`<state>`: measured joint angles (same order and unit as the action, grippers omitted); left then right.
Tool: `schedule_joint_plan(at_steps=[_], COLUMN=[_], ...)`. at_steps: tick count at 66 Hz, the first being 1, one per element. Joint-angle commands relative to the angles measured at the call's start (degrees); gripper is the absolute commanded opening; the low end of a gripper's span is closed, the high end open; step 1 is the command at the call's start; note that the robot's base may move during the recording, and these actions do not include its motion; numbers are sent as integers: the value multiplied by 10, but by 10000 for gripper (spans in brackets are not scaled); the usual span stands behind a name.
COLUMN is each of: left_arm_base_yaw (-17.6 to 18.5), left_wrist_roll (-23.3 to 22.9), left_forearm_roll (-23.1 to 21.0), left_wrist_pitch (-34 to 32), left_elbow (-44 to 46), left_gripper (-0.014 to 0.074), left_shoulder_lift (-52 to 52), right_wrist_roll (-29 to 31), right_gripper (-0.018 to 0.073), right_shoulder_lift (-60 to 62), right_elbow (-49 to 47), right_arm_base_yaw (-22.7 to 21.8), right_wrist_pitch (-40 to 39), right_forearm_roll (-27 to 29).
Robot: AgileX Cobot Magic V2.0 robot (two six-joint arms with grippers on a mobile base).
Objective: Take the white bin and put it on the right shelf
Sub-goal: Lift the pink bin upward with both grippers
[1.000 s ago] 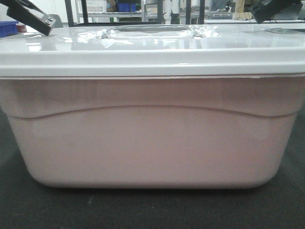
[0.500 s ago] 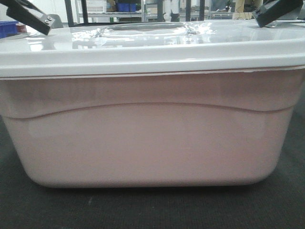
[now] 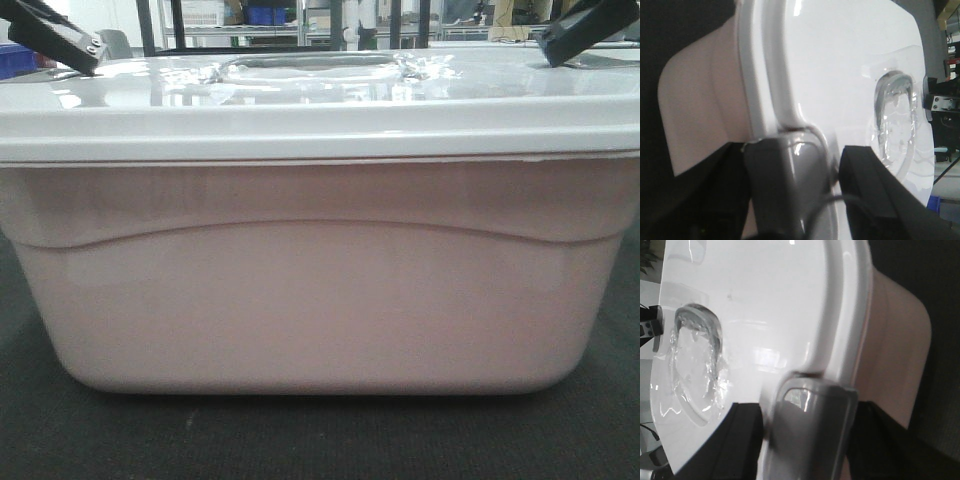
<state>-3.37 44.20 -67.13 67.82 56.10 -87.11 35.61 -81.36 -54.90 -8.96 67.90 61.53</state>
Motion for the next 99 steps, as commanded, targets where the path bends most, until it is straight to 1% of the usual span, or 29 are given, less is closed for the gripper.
schedule_joint_plan(at_steps=[1,12,22,33,53,74,89,99], left_arm_base_yaw=[7,7,7,7,7,7,7,7], left_wrist_roll=[4,4,28,29,29,29,29,29], left_forearm_roll=[-33,-33,-33,-35,-42,-50,-51,-62], left_wrist_pitch=[69,69,76,76,76,76,76,76], left_elbow=[13,13,13,13,13,13,13,13], left_gripper=[242,242,242,242,242,242,242,242], left_shoulder_lift=[19,19,19,19,74,134,173,208], right_wrist_roll=[13,13,24,36,68,81,86,86], right_gripper=[414,414,414,414,411,412,412,412], right_shoulder_lift=[19,19,19,19,43,100,167,212], right_elbow=[-12,-12,-12,-12,-12,-12,-12,-12], right_arm_base_yaw=[0,0,0,0,0,0,0,0], right_wrist_pitch=[61,61,63,81,85,85,85,85], right_forearm_roll=[42,42,42,47,60,68,68,68])
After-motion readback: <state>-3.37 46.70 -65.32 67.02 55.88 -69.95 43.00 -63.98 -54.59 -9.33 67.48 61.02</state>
